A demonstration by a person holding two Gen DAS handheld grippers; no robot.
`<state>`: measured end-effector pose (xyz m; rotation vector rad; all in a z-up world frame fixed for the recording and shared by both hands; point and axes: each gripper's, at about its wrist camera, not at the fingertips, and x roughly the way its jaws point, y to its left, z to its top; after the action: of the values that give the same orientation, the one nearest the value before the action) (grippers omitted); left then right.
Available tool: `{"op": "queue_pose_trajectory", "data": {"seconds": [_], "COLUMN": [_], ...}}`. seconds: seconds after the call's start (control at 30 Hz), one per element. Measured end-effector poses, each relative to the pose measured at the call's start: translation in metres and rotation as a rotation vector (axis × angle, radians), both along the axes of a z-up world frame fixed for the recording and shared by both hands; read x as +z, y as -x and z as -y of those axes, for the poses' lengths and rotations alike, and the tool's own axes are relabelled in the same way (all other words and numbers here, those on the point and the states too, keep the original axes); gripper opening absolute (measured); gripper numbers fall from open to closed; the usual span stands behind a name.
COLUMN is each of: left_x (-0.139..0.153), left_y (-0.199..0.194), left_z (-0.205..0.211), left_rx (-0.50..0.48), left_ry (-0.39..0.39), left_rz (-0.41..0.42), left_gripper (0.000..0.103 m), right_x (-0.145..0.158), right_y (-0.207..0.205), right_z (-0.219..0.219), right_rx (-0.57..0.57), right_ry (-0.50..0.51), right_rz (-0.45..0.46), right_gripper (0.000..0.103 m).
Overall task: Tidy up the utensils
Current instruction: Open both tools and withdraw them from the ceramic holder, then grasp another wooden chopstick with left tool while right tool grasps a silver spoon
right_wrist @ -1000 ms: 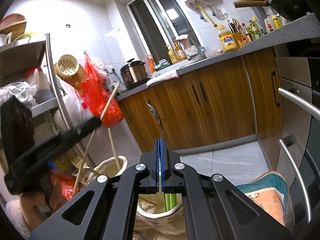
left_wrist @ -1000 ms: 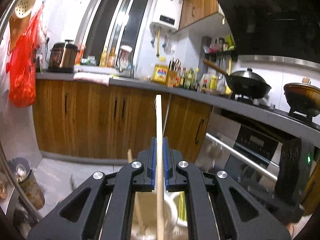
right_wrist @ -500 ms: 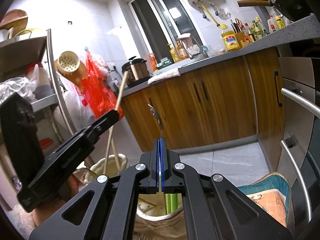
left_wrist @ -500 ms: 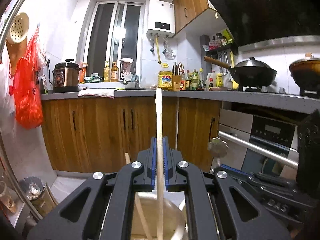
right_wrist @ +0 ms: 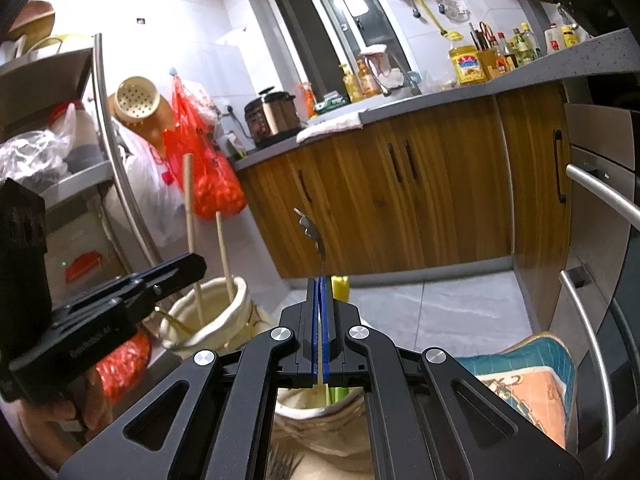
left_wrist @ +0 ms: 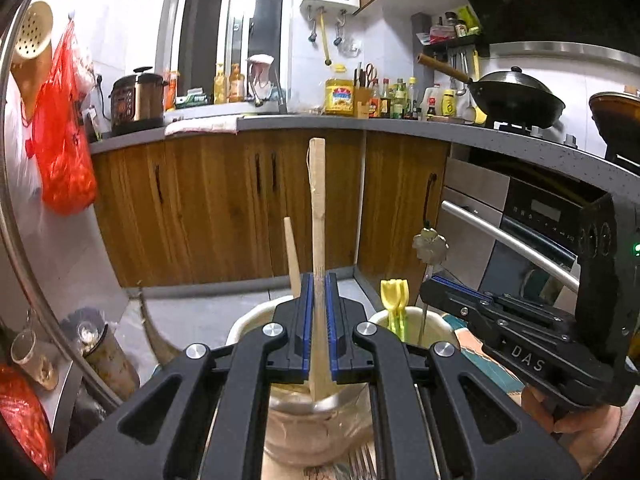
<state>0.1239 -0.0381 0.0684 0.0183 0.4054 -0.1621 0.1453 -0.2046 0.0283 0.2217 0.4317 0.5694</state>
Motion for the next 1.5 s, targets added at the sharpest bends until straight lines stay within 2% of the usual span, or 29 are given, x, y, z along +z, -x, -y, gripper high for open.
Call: {"op": "queue_pose_trajectory", "data": {"seconds": [0.13, 0.2, 0.27, 0.37, 0.43, 0.5, 0.6, 0.73, 0.77, 0.83, 0.87, 0.93, 0.97, 1.07, 1.4, 1.5], "left_x": [-0.002, -0.003, -0.002, 0.002, 0.007, 0.013, 0.023, 0.034, 0.035, 0.037, 0.036, 0.033, 0.031, 0.017, -0.05, -0.073], "left_y": [0.005, 0.007, 0.008, 0.014, 0.019, 0.026, 0.039, 0.062, 0.069, 0.083, 0.087, 0.098, 0.103, 0.115, 0.124, 0.125], "left_z": [0.0, 0.001, 0.002, 0.003, 0.002, 0.001, 0.0, -0.003, -0.005, -0.011, -0.013, -0.02, -0.023, -0.031, -0.058, -0.055], "left_rx": [-0.005, -0.012, -0.014, -0.018, -0.017, -0.021, -0.03, -0.033, -0.03, -0.017, -0.011, 0.003, 0.005, 0.03, 0.117, 0.136], "left_ry": [-0.013, -0.022, -0.028, -0.036, -0.034, -0.021, -0.021, -0.022, -0.026, -0.031, -0.032, -0.032, -0.035, -0.061, -0.051, -0.099], "left_rz": [-0.017, -0.025, -0.026, -0.017, -0.008, 0.003, 0.013, 0.033, 0.035, 0.037, 0.033, 0.013, 0.004, -0.041, -0.238, -0.284], "left_gripper": [0.007, 0.01, 0.013, 0.019, 0.032, 0.041, 0.045, 0.061, 0.063, 0.082, 0.086, 0.096, 0.097, 0.097, 0.097, 0.097], "right_x": [-0.001, 0.0, 0.002, 0.008, 0.012, 0.015, 0.02, 0.022, 0.022, 0.02, 0.019, 0.015, 0.013, 0.002, -0.039, -0.055], "right_y": [0.002, 0.0, -0.001, 0.003, 0.006, 0.011, 0.02, 0.036, 0.043, 0.053, 0.058, 0.067, 0.071, 0.084, 0.105, 0.107], "right_z": [-0.002, -0.002, -0.001, 0.0, 0.001, 0.003, 0.007, 0.014, 0.017, 0.022, 0.024, 0.025, 0.025, 0.023, 0.011, 0.007], "right_rx": [-0.003, -0.006, -0.009, -0.018, -0.019, -0.023, -0.033, -0.038, -0.042, -0.031, -0.024, -0.015, -0.01, 0.002, -0.002, 0.011], "right_ry": [0.016, 0.02, 0.019, 0.022, 0.024, 0.028, 0.047, 0.071, 0.084, 0.096, 0.103, 0.128, 0.141, 0.191, 0.302, 0.336], "right_rz": [-0.012, -0.027, -0.041, -0.031, -0.024, -0.018, -0.015, -0.012, -0.009, -0.011, -0.015, -0.025, -0.029, -0.055, -0.165, -0.217], "right_gripper": [0.003, 0.005, 0.015, 0.025, 0.028, 0.032, 0.037, 0.059, 0.067, 0.075, 0.081, 0.087, 0.092, 0.096, 0.098, 0.098]}}
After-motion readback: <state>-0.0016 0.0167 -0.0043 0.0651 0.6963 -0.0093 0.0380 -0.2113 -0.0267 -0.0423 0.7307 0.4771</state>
